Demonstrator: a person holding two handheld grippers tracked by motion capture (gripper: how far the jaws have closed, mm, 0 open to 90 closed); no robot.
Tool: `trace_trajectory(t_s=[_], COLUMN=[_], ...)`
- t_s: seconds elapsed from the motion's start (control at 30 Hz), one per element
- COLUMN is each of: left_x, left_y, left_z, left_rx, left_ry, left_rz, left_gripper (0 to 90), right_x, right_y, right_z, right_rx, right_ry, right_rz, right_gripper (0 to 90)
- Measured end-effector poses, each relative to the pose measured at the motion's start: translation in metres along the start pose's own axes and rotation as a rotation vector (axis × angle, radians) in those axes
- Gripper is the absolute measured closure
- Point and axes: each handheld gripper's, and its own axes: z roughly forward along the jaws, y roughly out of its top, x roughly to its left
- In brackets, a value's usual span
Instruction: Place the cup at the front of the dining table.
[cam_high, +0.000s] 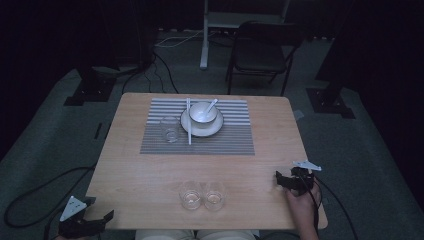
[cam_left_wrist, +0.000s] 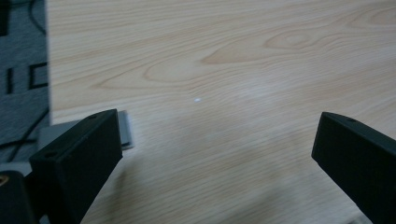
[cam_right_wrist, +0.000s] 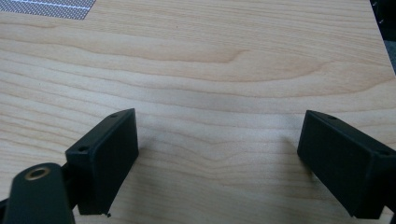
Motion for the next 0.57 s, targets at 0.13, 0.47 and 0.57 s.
trace_trajectory(t_s=[0.13, 0.47, 0.57], left_x=[0.0005, -0.0025, -0.0028], left_y=[0.0006, 0.0022, 0.0033], left_z=[-0.0008, 0.0040, 0.0039], left_rx=[0.002, 0.052, 0.053], left_ry=[0.080, 0.186, 0.187], left_rz=[-0.005, 0.011, 0.007], left_gripper=[1.8, 1.8, 1.8], right_x=[0.0000, -0.0002, -0.0002], right_y=[0.0000, 0.0000, 0.0001], right_z=[0.0000, 0.0001, 0.0000], right_rx=[0.000, 0.000, 0.000], right_ry=[0.000, -0.002, -0.002], right_rz=[0.000, 0.002, 0.003], right_gripper=[11.7, 11.7, 11.7])
